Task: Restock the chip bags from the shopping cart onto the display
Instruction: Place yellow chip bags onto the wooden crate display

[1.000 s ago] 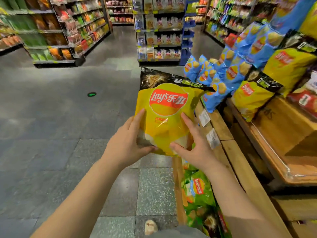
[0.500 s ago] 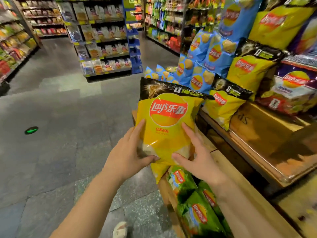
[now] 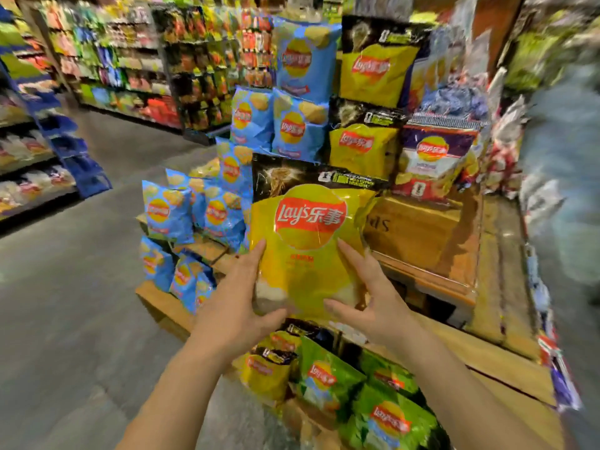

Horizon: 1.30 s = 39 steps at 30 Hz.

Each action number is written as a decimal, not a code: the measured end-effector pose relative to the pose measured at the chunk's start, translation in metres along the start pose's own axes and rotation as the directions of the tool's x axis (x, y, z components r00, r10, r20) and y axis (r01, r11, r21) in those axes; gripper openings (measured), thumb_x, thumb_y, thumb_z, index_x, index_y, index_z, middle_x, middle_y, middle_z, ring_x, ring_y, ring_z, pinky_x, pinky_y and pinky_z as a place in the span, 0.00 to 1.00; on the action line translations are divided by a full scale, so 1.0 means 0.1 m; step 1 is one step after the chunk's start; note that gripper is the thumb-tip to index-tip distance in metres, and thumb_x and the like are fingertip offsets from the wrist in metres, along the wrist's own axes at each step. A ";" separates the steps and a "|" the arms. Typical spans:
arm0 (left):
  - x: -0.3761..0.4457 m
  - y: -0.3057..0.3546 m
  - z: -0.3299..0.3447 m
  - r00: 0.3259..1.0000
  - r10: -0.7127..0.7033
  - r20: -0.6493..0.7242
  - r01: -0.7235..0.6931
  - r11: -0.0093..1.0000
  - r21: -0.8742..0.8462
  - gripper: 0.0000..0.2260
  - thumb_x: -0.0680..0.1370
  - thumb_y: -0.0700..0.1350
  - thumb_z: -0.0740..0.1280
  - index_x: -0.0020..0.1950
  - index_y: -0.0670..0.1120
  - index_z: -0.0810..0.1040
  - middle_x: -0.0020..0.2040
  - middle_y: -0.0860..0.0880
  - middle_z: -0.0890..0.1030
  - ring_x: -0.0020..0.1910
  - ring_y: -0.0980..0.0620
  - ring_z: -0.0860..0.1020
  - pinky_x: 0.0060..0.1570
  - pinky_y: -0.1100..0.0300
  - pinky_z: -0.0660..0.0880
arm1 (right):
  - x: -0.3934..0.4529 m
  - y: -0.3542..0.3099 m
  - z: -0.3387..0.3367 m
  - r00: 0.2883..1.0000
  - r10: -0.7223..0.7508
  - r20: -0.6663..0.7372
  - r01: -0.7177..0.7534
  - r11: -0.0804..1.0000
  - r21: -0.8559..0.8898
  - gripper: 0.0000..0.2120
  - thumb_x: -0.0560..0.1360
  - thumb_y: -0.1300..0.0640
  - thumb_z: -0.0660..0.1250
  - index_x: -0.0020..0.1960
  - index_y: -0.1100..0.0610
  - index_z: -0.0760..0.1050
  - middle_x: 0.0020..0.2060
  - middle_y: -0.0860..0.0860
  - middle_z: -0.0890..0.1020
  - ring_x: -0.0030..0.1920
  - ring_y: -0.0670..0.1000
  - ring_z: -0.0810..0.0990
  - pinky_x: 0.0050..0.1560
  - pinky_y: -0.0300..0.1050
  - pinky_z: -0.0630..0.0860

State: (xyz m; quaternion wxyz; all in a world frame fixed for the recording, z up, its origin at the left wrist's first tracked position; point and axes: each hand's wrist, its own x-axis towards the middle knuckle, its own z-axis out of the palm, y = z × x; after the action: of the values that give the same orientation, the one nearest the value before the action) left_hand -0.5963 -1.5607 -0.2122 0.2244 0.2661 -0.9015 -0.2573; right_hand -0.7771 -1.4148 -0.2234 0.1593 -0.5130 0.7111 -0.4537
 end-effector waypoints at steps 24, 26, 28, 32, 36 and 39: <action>1.64 0.41 1.14 0.845 0.370 0.387 -0.243 0.909 -0.338 0.43 0.74 0.51 0.71 0.65 0.75 0.37 0.75 0.53 0.55 0.62 0.61 0.65 0.64 0.53 0.70 | 0.09 0.79 -0.85 0.887 0.275 -0.370 -0.378 0.893 -0.243 0.50 0.72 0.52 0.73 0.63 0.22 0.35 0.77 0.48 0.45 0.75 0.46 0.46 0.72 0.47 0.52; 1.79 0.49 1.25 0.841 0.366 0.399 -0.247 0.915 -0.319 0.43 0.73 0.51 0.72 0.66 0.71 0.38 0.75 0.52 0.56 0.64 0.57 0.67 0.61 0.54 0.71 | 0.14 0.91 -0.95 0.878 0.286 -0.384 -0.384 0.899 -0.209 0.50 0.72 0.53 0.73 0.61 0.19 0.35 0.77 0.46 0.44 0.76 0.46 0.47 0.71 0.44 0.53; 1.93 0.56 1.39 0.834 0.359 0.419 -0.244 0.921 -0.302 0.43 0.74 0.50 0.71 0.68 0.69 0.37 0.75 0.52 0.55 0.65 0.52 0.68 0.60 0.55 0.72 | 0.18 1.05 -1.06 0.867 0.297 -0.400 -0.393 0.901 -0.185 0.49 0.72 0.53 0.73 0.62 0.21 0.37 0.77 0.45 0.45 0.76 0.46 0.48 0.69 0.41 0.53; 2.19 0.59 1.72 0.802 0.389 0.454 -0.217 0.897 -0.385 0.45 0.74 0.48 0.72 0.66 0.70 0.35 0.76 0.52 0.52 0.66 0.62 0.57 0.63 0.62 0.61 | 0.29 1.41 -1.27 0.855 0.309 -0.417 -0.421 0.882 -0.210 0.50 0.72 0.53 0.73 0.63 0.20 0.36 0.76 0.51 0.52 0.75 0.50 0.53 0.70 0.45 0.57; 2.34 0.52 2.03 0.794 0.355 0.493 -0.147 0.899 -0.412 0.50 0.74 0.49 0.71 0.65 0.73 0.28 0.76 0.56 0.48 0.70 0.58 0.59 0.69 0.51 0.65 | 0.31 1.76 -1.32 0.852 0.336 -0.402 -0.468 0.834 -0.294 0.47 0.73 0.53 0.72 0.65 0.33 0.33 0.76 0.55 0.51 0.74 0.49 0.53 0.65 0.36 0.55; 2.53 0.43 2.33 0.809 0.264 0.525 -0.047 0.920 -0.390 0.53 0.73 0.50 0.72 0.62 0.73 0.22 0.75 0.53 0.53 0.70 0.51 0.66 0.66 0.49 0.69 | 0.46 2.08 -1.34 0.888 0.161 -0.431 -0.362 0.824 -0.436 0.51 0.69 0.53 0.73 0.76 0.40 0.39 0.73 0.58 0.50 0.71 0.46 0.54 0.66 0.53 0.65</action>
State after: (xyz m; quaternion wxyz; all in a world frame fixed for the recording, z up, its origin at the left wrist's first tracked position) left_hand -0.9303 -1.5997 -0.2978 0.0110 0.0558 -0.8836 -0.4648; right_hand -1.0104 -1.3777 -0.3084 -0.0580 -0.3355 0.8862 -0.3142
